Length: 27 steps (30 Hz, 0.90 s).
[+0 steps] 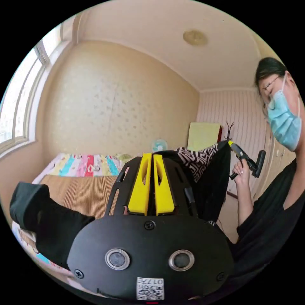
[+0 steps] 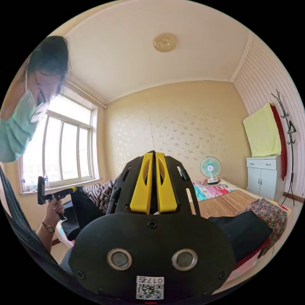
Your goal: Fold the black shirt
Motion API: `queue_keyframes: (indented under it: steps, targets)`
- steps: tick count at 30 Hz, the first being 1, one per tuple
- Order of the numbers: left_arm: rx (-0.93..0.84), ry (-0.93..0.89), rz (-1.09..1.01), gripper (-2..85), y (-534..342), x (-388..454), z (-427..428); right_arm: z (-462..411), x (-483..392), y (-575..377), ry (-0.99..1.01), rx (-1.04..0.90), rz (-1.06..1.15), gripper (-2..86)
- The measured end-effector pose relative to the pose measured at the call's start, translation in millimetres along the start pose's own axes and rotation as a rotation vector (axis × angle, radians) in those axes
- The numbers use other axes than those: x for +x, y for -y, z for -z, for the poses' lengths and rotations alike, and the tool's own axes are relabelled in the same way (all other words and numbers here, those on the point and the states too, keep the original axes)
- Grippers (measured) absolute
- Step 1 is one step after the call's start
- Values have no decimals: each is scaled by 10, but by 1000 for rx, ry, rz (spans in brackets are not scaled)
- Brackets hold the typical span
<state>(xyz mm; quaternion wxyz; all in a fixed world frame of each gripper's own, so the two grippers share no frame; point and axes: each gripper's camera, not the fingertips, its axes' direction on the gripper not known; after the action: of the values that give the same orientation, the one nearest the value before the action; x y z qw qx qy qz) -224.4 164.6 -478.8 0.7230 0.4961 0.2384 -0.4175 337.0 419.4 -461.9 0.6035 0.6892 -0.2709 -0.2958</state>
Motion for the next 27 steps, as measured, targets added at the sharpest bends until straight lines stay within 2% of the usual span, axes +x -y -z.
queue_keyframes:
  steps: [3, 6, 11, 13, 15, 17, 20, 22, 23, 24, 26, 27]
  targets:
    - [147, 58, -20, -10, 174, 172, 200, 209, -81, -69, -8, 126, -9, 17]
    - [201, 100, -6, -10, 236, 246, 230, 170, -58, -61, 29, 97, -68, 18]
    - [220, -15, -48, -10, 438, 157, 49, -19, 61, -148, 94, 237, -61, 19]
    - [145, -26, -43, -10, 558, -59, -237, -343, 265, -117, 140, 172, -128, 19]
    - [20, -49, 48, -9, 677, -539, -786, -976, 484, -127, 179, 59, -123, 19]
    - [-97, -79, 145, -9, 680, -962, -1364, -1595, 553, -228, 87, -73, -27, 18]
    - [-412, 54, 153, -4, 503, -1567, -2501, -2791, 717, -634, -105, -352, 87, 18]
    - [-501, 56, 158, 4, 302, -1908, -3000, -3442, 843, -983, -131, -461, 140, 18]
    - [-618, 21, 187, 13, 154, -2113, -3316, -3855, 988, -1219, -101, -573, 104, 19]
    - [-751, 14, 219, 43, -10, -2268, -3575, -4194, 1193, -1443, -79, -708, -21, 19]
    - [-873, 11, 182, 84, -263, -2354, -3769, -4417, 1484, -1761, -26, -785, -247, 20]
    - [-902, 21, 150, 97, -441, -2363, -3776, -4413, 1589, -1951, 41, -765, -336, 23]
